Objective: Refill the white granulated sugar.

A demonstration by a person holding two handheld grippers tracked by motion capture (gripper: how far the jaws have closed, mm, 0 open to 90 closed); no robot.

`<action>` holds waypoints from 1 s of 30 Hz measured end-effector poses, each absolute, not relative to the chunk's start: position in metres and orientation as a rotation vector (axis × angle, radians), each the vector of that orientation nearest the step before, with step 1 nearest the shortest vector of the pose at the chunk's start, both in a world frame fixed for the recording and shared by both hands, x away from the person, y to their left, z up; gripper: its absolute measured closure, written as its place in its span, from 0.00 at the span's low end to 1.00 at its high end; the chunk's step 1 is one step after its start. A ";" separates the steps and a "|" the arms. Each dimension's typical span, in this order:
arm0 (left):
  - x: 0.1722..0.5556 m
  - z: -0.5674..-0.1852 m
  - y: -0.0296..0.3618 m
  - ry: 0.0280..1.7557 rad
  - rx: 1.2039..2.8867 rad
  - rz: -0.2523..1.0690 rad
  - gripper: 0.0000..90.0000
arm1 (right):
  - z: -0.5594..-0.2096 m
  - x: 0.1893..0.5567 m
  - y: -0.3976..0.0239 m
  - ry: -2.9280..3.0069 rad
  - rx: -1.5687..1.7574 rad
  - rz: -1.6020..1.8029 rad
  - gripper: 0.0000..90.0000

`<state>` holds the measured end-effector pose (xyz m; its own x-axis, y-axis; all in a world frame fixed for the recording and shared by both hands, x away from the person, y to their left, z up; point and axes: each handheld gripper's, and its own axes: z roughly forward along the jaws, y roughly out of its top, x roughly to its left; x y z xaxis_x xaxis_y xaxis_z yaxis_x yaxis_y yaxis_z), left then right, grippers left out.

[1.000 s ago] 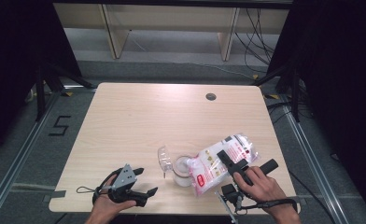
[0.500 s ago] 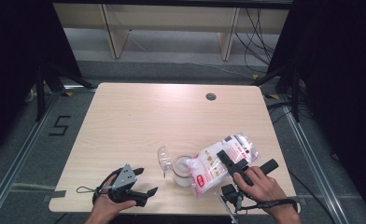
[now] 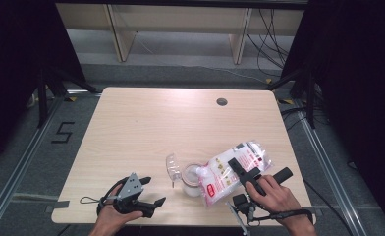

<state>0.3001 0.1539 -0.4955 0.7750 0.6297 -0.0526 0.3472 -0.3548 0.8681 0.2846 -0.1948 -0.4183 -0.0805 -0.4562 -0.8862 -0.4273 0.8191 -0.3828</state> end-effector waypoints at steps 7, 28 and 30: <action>0.300 -0.496 0.154 0.730 1.983 0.358 0.17 | -0.419 0.283 -0.196 1.700 -0.673 -0.020 0.79; 0.299 -0.497 0.153 0.762 1.966 0.344 0.17 | -0.417 0.284 -0.196 1.703 -0.689 -0.003 0.81; 0.300 -0.497 0.154 0.749 1.978 0.354 0.17 | -0.417 0.284 -0.196 1.702 -0.691 -0.003 0.81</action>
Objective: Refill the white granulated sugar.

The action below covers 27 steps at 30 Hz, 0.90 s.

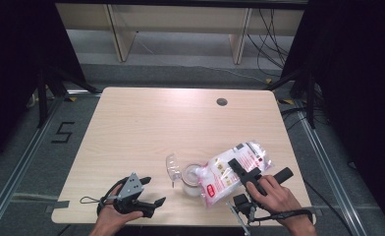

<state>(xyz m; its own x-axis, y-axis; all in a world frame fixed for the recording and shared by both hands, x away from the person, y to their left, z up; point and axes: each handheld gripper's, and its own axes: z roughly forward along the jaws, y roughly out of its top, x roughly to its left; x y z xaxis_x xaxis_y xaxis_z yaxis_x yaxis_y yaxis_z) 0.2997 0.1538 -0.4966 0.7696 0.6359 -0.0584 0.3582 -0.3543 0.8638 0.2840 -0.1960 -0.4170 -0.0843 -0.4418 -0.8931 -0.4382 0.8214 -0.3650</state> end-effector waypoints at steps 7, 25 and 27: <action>0.299 -0.497 0.153 0.758 1.967 0.347 0.17 | -0.418 0.283 -0.196 1.700 -0.677 -0.001 0.81; 0.300 -0.496 0.154 0.730 1.981 0.362 0.17 | -0.417 0.284 -0.196 1.701 -0.692 -0.007 0.81; 0.300 -0.496 0.154 0.729 1.982 0.362 0.17 | -0.416 0.283 -0.196 1.704 -0.693 -0.008 0.81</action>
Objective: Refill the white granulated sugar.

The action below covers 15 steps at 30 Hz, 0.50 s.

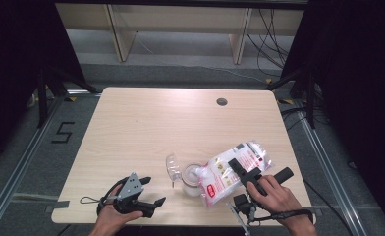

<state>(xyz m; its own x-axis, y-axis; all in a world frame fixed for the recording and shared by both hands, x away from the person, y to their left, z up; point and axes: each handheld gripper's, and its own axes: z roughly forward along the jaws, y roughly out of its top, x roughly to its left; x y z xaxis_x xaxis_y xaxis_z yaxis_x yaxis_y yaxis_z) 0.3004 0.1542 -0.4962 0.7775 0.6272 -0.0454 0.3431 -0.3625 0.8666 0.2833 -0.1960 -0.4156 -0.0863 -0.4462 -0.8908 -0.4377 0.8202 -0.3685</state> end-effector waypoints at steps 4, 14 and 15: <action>0.300 -0.496 0.155 0.730 1.991 0.370 0.17 | -0.416 0.283 -0.196 1.690 -0.692 0.003 0.81; 0.300 -0.496 0.154 0.730 1.983 0.362 0.17 | -0.416 0.284 -0.196 1.692 -0.695 0.002 0.81; 0.300 -0.496 0.154 0.729 1.983 0.363 0.17 | -0.416 0.283 -0.196 1.693 -0.693 0.003 0.81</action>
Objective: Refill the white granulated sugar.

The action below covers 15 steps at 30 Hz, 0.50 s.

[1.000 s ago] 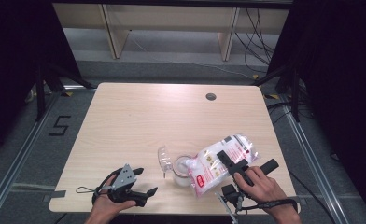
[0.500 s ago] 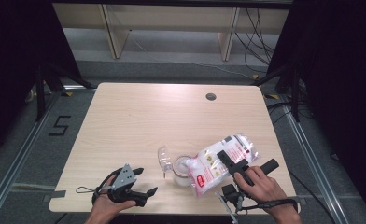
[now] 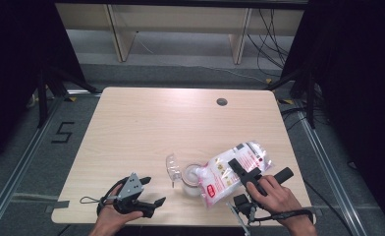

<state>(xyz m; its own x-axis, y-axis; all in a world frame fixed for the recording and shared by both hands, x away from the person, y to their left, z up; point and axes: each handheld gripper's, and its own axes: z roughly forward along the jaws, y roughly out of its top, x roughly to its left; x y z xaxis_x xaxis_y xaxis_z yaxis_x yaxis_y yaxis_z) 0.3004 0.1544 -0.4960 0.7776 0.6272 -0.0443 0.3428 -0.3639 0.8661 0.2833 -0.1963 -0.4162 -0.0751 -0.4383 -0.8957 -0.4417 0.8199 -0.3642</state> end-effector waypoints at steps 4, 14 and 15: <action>0.300 -0.496 0.154 0.727 1.981 0.361 0.17 | -0.415 0.282 -0.197 1.698 -0.682 -0.007 0.81; 0.300 -0.496 0.154 0.730 1.981 0.359 0.17 | -0.415 0.283 -0.197 1.701 -0.694 -0.013 0.81; 0.300 -0.497 0.154 0.728 1.978 0.359 0.17 | -0.415 0.283 -0.197 1.700 -0.695 -0.015 0.81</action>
